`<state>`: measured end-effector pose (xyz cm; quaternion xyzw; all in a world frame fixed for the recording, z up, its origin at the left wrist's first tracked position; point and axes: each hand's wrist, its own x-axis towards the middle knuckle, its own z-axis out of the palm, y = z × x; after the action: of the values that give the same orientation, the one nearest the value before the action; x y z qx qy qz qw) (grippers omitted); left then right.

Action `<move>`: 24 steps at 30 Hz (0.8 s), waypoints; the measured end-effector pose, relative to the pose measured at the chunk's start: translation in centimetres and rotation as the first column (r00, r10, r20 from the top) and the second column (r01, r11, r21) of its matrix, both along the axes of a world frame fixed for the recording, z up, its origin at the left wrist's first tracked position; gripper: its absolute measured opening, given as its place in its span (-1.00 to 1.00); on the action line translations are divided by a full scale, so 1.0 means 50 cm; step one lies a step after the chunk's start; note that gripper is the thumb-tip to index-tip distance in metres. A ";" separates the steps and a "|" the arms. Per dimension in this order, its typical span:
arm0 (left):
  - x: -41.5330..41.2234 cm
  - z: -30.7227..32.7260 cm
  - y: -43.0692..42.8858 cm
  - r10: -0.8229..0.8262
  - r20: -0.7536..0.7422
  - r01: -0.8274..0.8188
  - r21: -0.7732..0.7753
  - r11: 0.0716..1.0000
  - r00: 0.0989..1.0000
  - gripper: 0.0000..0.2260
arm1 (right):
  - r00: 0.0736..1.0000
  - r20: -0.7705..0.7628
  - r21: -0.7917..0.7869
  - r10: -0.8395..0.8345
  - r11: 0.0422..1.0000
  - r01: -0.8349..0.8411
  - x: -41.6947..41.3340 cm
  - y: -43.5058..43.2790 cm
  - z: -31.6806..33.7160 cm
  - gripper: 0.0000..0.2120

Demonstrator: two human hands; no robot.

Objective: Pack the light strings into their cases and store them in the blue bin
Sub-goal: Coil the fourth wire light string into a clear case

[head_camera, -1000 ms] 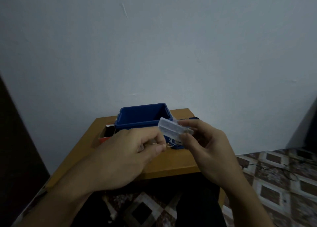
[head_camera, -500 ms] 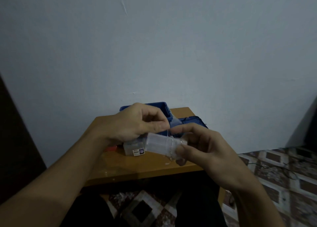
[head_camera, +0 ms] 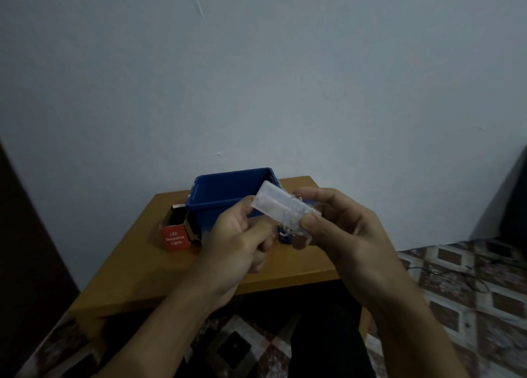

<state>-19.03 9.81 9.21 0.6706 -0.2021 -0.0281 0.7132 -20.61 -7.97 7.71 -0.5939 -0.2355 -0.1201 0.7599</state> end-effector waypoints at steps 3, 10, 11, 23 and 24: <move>-0.014 0.001 0.001 -0.009 -0.001 0.008 -0.120 0.993 1.000 -0.92 | 0.998 0.032 -0.010 -0.054 0.998 0.054 -0.003 0.008 0.001 -0.70; -0.023 0.007 0.007 0.145 0.079 -0.140 -0.065 0.988 0.986 -0.68 | 0.988 0.110 -0.148 -0.112 0.981 0.128 -0.012 0.018 0.005 -0.68; -0.024 0.008 0.009 0.169 0.118 -0.170 -0.003 0.985 0.978 -0.66 | 0.988 0.108 -0.173 -0.109 0.977 0.127 -0.011 0.018 0.005 -0.68; -0.024 0.017 0.023 0.131 0.316 -0.222 0.270 0.937 0.940 -0.69 | 0.987 0.100 -0.272 -0.128 0.950 0.151 -0.013 0.006 0.006 -0.83; -0.025 0.019 0.023 0.133 0.314 -0.223 0.271 0.937 0.940 -0.72 | 0.987 0.096 -0.271 -0.127 0.951 0.149 -0.013 0.006 0.006 -0.83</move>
<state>-20.31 10.95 10.13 0.7841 -0.2361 0.1054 0.5642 -21.26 -7.66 8.01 -0.7045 -0.2371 -0.1616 0.6492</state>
